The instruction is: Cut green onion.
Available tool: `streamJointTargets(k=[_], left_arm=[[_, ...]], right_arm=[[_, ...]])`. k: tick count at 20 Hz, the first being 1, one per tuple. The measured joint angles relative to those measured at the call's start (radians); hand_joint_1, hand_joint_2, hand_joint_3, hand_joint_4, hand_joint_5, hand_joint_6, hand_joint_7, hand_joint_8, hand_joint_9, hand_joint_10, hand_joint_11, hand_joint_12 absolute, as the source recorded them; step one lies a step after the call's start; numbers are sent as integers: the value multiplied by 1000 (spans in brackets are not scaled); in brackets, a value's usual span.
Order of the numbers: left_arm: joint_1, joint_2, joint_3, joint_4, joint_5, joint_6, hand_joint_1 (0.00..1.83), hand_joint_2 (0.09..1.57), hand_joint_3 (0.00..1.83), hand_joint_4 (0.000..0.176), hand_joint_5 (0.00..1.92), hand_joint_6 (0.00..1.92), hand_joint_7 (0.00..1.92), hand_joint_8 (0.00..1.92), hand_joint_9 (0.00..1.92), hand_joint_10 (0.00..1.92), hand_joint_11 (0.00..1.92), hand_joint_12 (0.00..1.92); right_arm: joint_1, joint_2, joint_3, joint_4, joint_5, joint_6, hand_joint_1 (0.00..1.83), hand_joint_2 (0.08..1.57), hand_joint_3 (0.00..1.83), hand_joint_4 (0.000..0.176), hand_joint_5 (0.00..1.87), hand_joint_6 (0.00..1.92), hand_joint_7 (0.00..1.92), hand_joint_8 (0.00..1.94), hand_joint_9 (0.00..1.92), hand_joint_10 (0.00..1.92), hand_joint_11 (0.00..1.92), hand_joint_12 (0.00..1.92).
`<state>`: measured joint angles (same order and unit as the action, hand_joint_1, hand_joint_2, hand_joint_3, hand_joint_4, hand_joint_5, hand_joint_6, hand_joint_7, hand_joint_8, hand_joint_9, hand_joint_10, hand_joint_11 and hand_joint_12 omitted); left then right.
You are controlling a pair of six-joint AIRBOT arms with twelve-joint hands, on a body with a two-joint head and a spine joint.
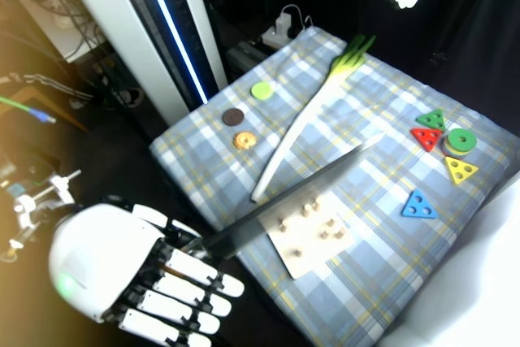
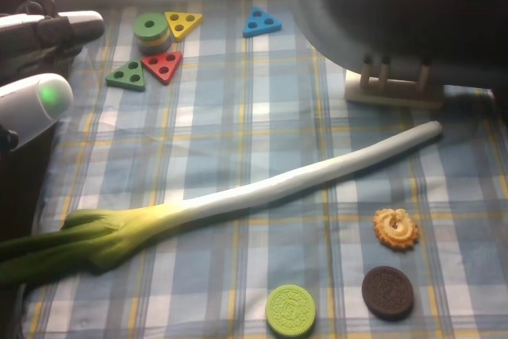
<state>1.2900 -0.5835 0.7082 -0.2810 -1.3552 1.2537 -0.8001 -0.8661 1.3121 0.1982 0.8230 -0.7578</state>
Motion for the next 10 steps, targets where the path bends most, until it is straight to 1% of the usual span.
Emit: streamJointTargets(k=[1, 2, 3, 4, 5, 6, 7, 8, 9, 10], left_arm=[[0, 0, 0, -1, 0, -2, 395, 1405, 0, 19, 515, 0, 450, 3, 461, 6, 0, 971], [0, 0, 0, -2, 0, -2, 397, 1408, 1, 24, 507, 0, 436, 0, 457, 4, 0, 972], [0, 0, 0, -2, 0, -2, 398, 1406, 0, 35, 500, 0, 432, 0, 457, 3, 0, 972], [0, 0, 0, -1, 0, -3, 389, 1407, 0, 51, 486, 0, 432, 0, 466, 5, 0, 988], [0, -1, 0, -2, 0, -5, 397, 1406, 0, 58, 484, 0, 432, 0, 472, 6, 0, 995], [0, -1, 1, 0, 0, -9, 406, 1404, 0, 59, 488, 1, 435, 1, 476, 6, 0, 1005], [0, -1, 2, -1, 0, -11, 424, 1401, 0, 62, 490, 2, 434, 0, 479, 5, 0, 996], [0, -1, 2, -6, 0, -14, 438, 1398, 0, 57, 499, 3, 444, 3, 486, 6, 0, 1003], [0, -1, 2, -6, 0, -15, 440, 1399, 0, 51, 499, 3, 446, 3, 484, 4, 0, 1004], [0, -3, 2, -4, -2, -17, 435, 1401, 0, 54, 498, 1, 443, 1, 481, 2, 0, 986]], right_arm=[[0, -1, 1, 0, 0, 0, 1174, 1175, 0, 0, 847, 879, 991, 787, 938, 11, 435, 910], [0, -3, 1, 0, 0, 0, 1176, 1192, 0, 0, 811, 1096, 896, 1171, 969, 20, 442, 1098], [0, -6, 2, 1, 0, 0, 1170, 1211, 0, 0, 744, 1218, 873, 1263, 1070, 65, 548, 1200], [1, -9, 3, 4, -1, 0, 1003, 1245, 0, 20, 736, 1327, 942, 684, 1168, 107, 572, 1184], [1, -14, 10, 2, -2, 0, 938, 1250, 1, 87, 733, 1351, 1077, 371, 1208, 116, 525, 1129], [1, -15, 10, 7, -5, 0, 900, 1245, 2, 156, 737, 1346, 1176, 241, 1235, 125, 474, 1148], [1, -16, 10, 8, -6, 0, 900, 1240, 0, 164, 751, 1328, 1242, 240, 1224, 303, 578, 1259], [11, -21, 16, 11, -8, 0, 650, 1280, 3, 45, 837, 1002, 1126, 667, 1039, 941, 660, 1478], [12, -23, 16, 11, -8, -2, 598, 1301, 4, 0, 818, 1209, 987, 1303, 966, 1566, 828, 1788], [12, -23, 15, 2, -9, -2, 607, 1310, 3, 0, 751, 1596, 892, 1757, 962, 1850, 974, 1894]])
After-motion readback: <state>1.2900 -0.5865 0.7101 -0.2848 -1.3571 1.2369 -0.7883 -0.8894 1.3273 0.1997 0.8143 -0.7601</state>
